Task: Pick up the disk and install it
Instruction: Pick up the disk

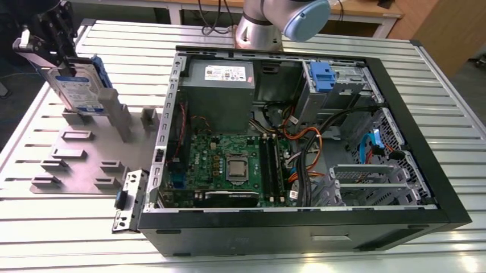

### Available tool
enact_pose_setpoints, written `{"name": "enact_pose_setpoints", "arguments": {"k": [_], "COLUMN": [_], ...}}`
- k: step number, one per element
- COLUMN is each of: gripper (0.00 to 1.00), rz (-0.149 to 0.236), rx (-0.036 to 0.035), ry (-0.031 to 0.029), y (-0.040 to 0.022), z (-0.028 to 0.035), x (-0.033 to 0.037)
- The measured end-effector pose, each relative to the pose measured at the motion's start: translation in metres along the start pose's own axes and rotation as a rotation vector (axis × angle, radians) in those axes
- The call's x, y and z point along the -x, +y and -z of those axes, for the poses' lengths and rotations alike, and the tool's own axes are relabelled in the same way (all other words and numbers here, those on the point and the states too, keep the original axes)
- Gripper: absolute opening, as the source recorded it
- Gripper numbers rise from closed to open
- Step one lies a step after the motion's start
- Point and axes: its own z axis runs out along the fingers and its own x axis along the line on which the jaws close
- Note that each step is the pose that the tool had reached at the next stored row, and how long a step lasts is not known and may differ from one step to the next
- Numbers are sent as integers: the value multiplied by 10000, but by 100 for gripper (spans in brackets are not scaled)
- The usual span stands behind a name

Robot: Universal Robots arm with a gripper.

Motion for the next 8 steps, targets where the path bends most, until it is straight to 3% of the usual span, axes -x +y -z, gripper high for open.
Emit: {"name": "enact_pose_setpoints", "arguments": {"k": [8], "gripper": [35], "rz": [-1], "rx": [4], "ry": [3], "y": [1], "z": [26], "x": [1]}}
